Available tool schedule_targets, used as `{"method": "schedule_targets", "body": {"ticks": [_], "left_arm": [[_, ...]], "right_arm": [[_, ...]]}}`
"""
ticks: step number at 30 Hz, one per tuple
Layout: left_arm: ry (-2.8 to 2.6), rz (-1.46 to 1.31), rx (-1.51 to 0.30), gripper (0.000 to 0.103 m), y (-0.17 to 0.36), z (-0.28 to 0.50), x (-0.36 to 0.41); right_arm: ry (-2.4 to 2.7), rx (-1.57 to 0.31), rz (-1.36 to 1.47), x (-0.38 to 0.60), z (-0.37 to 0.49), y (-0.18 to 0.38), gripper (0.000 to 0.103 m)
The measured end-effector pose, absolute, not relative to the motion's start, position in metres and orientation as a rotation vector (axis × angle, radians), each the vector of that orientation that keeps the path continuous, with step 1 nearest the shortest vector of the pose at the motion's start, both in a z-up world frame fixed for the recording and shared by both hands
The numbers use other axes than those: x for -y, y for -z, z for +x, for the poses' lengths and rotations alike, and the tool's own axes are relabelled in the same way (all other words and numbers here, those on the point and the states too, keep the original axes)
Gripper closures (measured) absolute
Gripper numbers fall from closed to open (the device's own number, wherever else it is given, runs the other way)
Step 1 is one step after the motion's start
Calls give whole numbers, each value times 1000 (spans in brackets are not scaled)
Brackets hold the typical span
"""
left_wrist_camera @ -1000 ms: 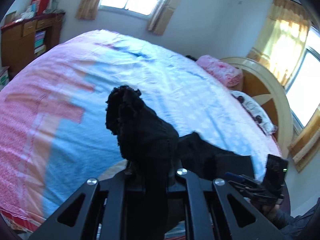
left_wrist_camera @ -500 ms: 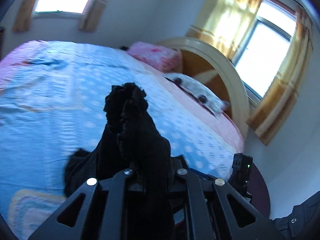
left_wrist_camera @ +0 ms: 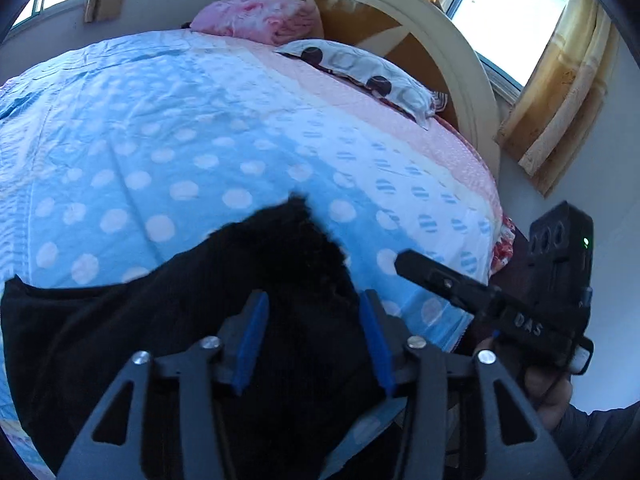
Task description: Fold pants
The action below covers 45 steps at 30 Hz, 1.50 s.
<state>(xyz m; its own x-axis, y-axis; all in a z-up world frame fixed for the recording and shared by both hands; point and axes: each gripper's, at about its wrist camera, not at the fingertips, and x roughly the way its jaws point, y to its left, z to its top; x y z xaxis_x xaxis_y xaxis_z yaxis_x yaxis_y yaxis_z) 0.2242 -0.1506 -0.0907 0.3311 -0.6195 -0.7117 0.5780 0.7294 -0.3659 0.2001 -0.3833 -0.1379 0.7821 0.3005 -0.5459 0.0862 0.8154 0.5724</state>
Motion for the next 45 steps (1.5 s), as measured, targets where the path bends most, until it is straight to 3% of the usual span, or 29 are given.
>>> {"method": "schedule_targets", "body": {"ticks": [1, 3, 8, 13, 15, 17, 21, 23, 28, 31, 34, 35, 36, 40, 45], "left_arm": [[809, -58, -934, 50, 88, 219, 150], [802, -70, -885, 35, 80, 210, 140], [639, -119, -779, 16, 77, 195, 80], [479, -142, -792, 16, 106, 191, 27], [442, -138, -804, 16, 117, 190, 17], [415, -128, -806, 16, 125, 186, 9], [400, -122, -798, 10, 135, 182, 2], [390, -86, -789, 8, 141, 182, 5], [392, -40, -817, 8, 164, 187, 12], [389, -33, -801, 8, 159, 185, 8], [362, -43, -738, 8, 138, 184, -4], [355, -47, -710, 7, 130, 185, -10], [348, -42, -689, 3, 123, 188, -14], [260, 32, -644, 2, 109, 207, -25], [245, 5, -659, 2, 117, 200, -29]], "right_arm": [[-118, -675, 625, 386, 201, 140, 37], [-103, -666, 623, 389, 201, 140, 38], [-212, -668, 541, 372, 193, 129, 38], [-347, -746, 325, 327, 193, 130, 38], [-368, -861, 262, 313, 200, 142, 59], [-329, -910, 198, 309, 198, 150, 71], [-370, -884, 212, 315, 177, 135, 77], [-364, -872, 187, 315, 167, 125, 77], [-286, -1026, 185, 318, 180, 175, 77], [-284, -1021, 187, 318, 180, 177, 76], [-300, -1056, 169, 321, 179, 164, 67], [-276, -1041, 141, 323, 178, 155, 52], [-235, -997, 100, 326, 175, 142, 45], [-147, -832, 41, 328, 175, 96, 45], [-420, -806, 137, 290, 221, 69, 45]]}}
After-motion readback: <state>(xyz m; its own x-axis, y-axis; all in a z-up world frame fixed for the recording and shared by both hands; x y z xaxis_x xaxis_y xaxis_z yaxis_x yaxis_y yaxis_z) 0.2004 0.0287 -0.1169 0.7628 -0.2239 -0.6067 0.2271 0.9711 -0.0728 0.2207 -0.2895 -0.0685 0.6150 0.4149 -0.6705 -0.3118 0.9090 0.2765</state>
